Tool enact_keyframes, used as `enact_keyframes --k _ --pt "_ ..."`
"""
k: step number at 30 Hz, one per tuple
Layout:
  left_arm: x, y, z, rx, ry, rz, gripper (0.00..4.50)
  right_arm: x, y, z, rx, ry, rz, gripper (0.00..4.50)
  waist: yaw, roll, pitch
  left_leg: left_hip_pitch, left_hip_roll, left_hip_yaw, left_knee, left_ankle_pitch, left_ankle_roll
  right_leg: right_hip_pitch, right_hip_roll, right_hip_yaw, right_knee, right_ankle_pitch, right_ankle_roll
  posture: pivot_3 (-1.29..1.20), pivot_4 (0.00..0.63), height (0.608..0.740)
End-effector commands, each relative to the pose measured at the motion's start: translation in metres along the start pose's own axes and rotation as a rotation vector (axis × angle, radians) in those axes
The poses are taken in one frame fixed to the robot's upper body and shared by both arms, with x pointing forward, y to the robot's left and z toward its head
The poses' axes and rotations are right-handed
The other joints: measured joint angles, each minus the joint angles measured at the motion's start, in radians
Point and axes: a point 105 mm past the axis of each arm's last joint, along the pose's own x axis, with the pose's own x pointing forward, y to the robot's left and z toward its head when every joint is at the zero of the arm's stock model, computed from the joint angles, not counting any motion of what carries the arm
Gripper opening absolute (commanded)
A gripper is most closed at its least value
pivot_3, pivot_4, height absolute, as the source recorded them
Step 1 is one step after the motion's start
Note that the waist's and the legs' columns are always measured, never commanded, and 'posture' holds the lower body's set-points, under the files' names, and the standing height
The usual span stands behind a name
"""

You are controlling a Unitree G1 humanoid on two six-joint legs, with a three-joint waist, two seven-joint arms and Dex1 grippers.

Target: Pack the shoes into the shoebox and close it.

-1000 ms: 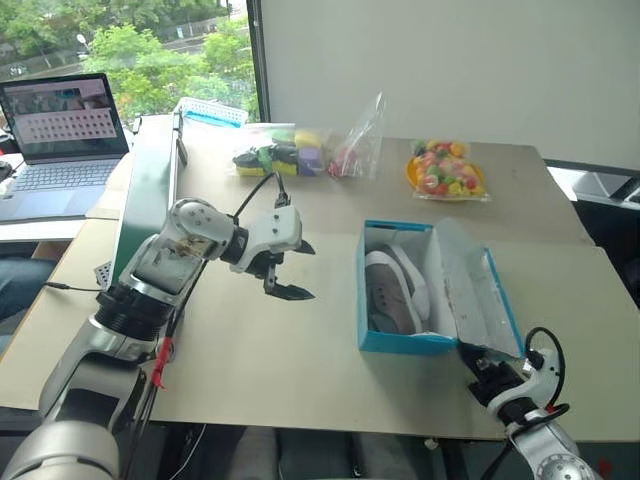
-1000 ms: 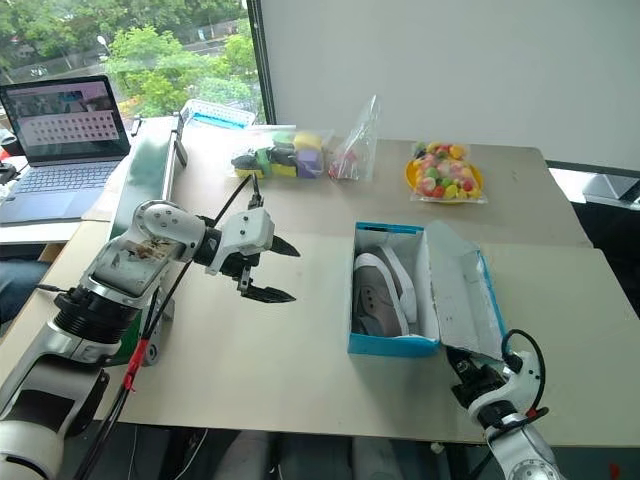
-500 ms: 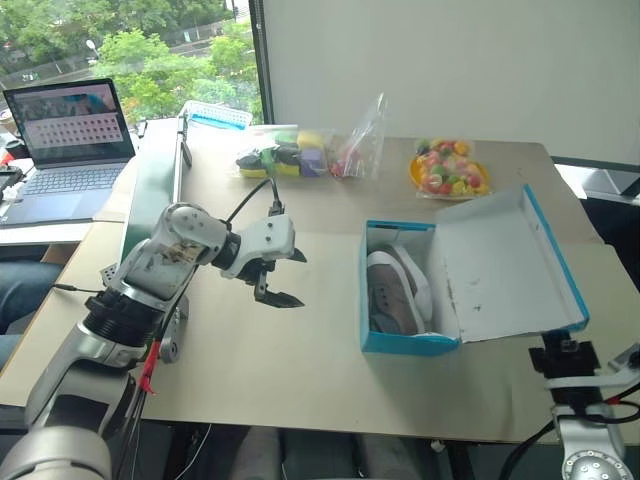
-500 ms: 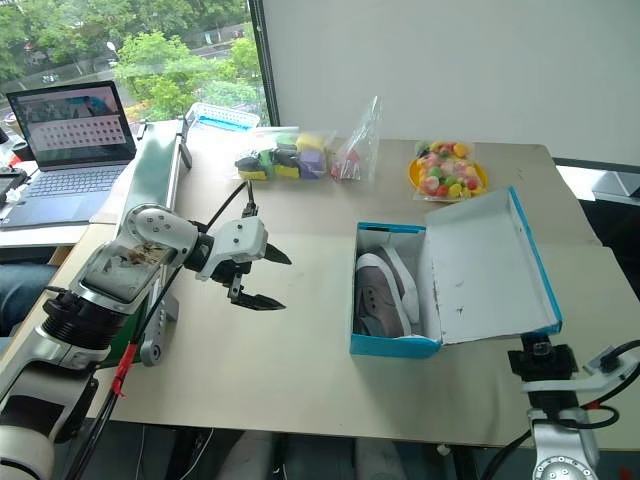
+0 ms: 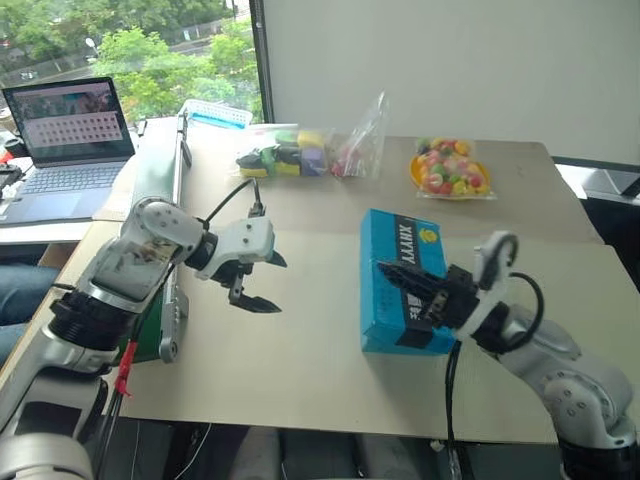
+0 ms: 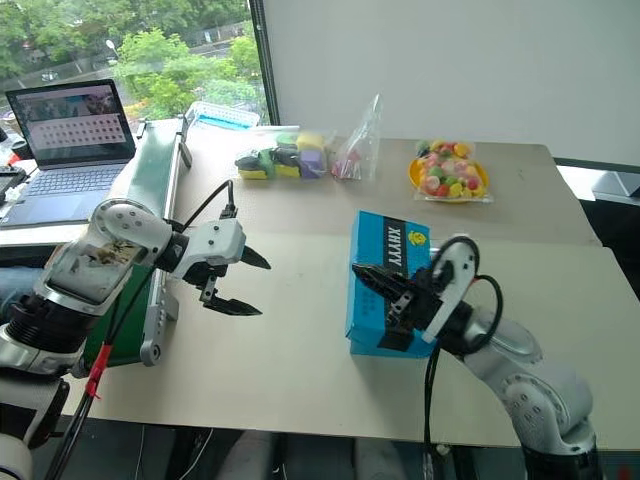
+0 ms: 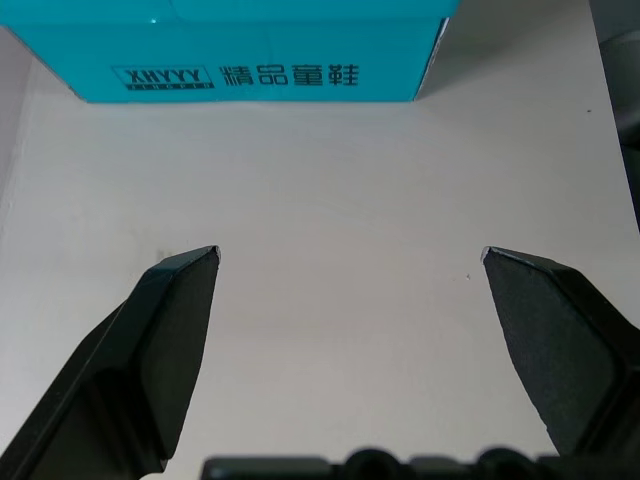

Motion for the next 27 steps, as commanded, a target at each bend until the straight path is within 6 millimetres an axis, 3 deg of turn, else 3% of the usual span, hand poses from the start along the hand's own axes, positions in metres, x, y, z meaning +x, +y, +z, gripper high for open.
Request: enact_keyframes --k 1,9,12,15,17,20,24,27 --pt "-0.009 -0.001 0.008 0.018 -0.013 0.04 4.5 0.015 -0.027 -0.011 -0.092 0.137 -0.076 0.02 -0.002 0.0 0.0 0.0 0.0 0.0 0.0 0.0 0.0 0.0 0.0 0.0 0.0 0.0 0.0 0.0 0.15 0.74" --pt "-0.014 -0.012 0.004 -0.034 -0.006 0.087 4.5 0.029 -0.04 -0.044 -0.22 0.369 -0.047 0.02 -0.012 0.0 0.0 -0.001 0.0 0.0 -0.001 0.0 0.0 -0.002 0.0 0.0 0.001 0.0 -0.001 0.0 0.15 0.74" --pt "-0.015 -0.02 0.005 -0.046 -0.013 0.086 4.5 0.031 -0.041 -0.064 -0.342 0.506 -0.008 0.02 -0.015 0.0 0.0 0.0 0.0 0.0 0.0 0.0 0.0 -0.001 0.0 0.0 0.001 0.0 -0.001 0.0 0.15 0.74" --pt "-0.016 -0.02 0.004 -0.068 -0.018 0.112 4.5 0.034 -0.036 -0.067 -0.37 0.538 0.034 0.02 -0.014 -0.002 -0.001 0.002 0.001 0.0 0.0 0.0 0.0 0.0 0.0 0.0 0.002 0.0 -0.001 0.0 0.15 0.74" --pt "-0.016 -0.018 0.004 -0.081 -0.024 0.131 4.5 0.035 -0.034 -0.059 -0.372 0.518 0.045 0.02 -0.014 -0.002 -0.001 0.002 0.001 0.0 0.0 0.0 0.0 0.0 0.001 -0.001 0.002 0.0 0.0 0.0 0.15 0.74" --pt "-0.017 -0.011 0.01 -0.119 -0.077 0.17 4.5 0.037 -0.029 -0.004 -0.316 0.331 0.048 0.02 -0.012 -0.003 0.0 0.0 0.001 0.0 0.0 0.0 0.0 0.0 0.0 -0.001 0.002 0.0 -0.001 0.0 0.15 0.74" --pt "-0.015 -0.01 0.016 -0.094 -0.118 0.187 4.5 0.022 -0.025 0.026 -0.369 0.311 0.097 0.02 -0.011 -0.002 0.001 -0.001 0.0 0.0 0.0 0.0 0.0 -0.001 0.0 -0.001 0.002 0.0 -0.001 0.0 0.15 0.74" --pt "-0.014 -0.003 0.023 -0.102 -0.173 0.233 4.5 0.015 -0.022 0.035 -0.405 0.317 0.123 0.02 -0.008 -0.003 0.002 0.0 0.0 -0.001 0.0 0.0 0.0 -0.001 0.0 -0.001 0.002 0.0 -0.001 0.0 0.15 0.74"
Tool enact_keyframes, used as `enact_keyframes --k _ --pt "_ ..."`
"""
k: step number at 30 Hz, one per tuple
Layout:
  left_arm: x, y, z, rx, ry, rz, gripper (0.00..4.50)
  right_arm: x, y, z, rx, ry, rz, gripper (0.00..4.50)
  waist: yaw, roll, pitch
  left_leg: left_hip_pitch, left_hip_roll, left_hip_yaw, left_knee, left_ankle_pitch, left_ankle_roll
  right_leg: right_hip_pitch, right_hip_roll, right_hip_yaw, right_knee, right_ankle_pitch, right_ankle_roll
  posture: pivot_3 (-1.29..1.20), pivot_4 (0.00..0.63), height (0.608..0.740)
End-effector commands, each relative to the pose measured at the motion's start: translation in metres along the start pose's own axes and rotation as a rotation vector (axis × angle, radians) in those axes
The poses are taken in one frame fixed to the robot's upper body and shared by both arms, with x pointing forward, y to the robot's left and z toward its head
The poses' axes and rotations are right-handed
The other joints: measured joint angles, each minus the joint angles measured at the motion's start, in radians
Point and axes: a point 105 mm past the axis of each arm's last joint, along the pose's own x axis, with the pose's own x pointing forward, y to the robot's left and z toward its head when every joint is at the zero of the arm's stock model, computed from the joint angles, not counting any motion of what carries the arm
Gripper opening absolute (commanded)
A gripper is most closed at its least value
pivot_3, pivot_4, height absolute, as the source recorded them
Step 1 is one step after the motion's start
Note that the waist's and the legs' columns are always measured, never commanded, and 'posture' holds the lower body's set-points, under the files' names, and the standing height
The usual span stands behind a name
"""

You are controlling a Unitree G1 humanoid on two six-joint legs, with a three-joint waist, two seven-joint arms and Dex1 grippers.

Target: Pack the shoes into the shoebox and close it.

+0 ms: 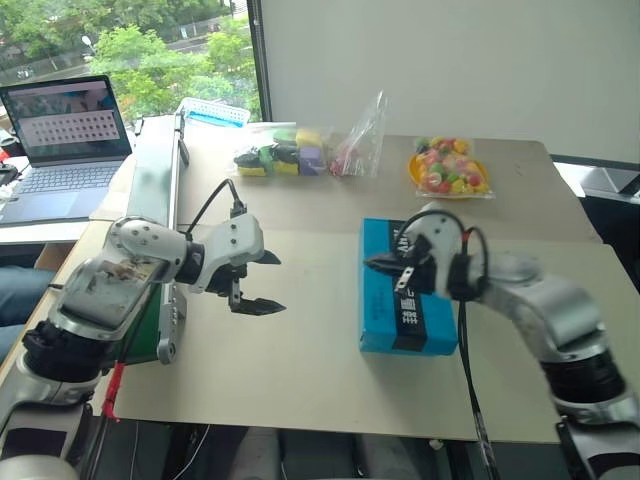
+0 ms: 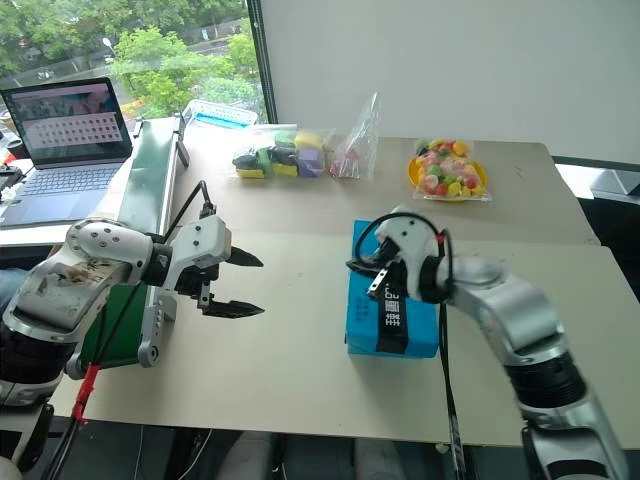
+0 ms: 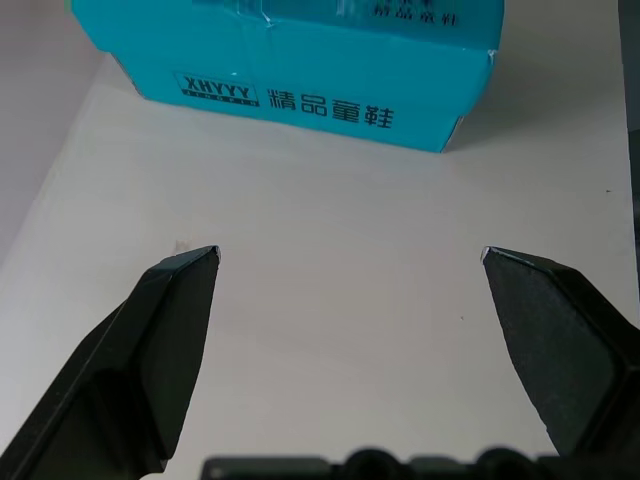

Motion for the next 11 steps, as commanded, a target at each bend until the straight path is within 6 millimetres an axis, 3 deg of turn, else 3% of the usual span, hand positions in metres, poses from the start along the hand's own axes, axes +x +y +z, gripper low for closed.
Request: enact_keyframes --k 1,7,11 --pt "-0.005 0.017 0.027 0.034 -0.142 0.122 4.5 -0.016 0.009 0.022 -0.093 -0.03 0.061 0.02 0.001 0.0 0.0 0.0 0.0 0.0 0.0 0.0 0.0 0.001 0.0 0.0 0.0 0.0 0.0 0.0 0.15 0.74" --pt "-0.009 0.027 0.044 -0.004 -0.271 0.22 4.5 -0.032 0.022 0.028 -0.157 0.018 0.166 0.02 -0.004 0.0 0.0 0.0 0.0 0.0 0.001 0.0 0.0 0.0 0.0 0.0 0.0 0.0 0.0 0.0 0.15 0.74" --pt "-0.006 0.028 0.045 -0.032 -0.285 0.235 4.5 -0.031 0.008 0.023 -0.165 0.044 0.111 0.02 -0.005 -0.001 0.0 0.001 0.0 0.0 0.001 0.0 0.0 0.001 0.0 0.0 0.001 0.0 0.0 0.0 0.15 0.74"
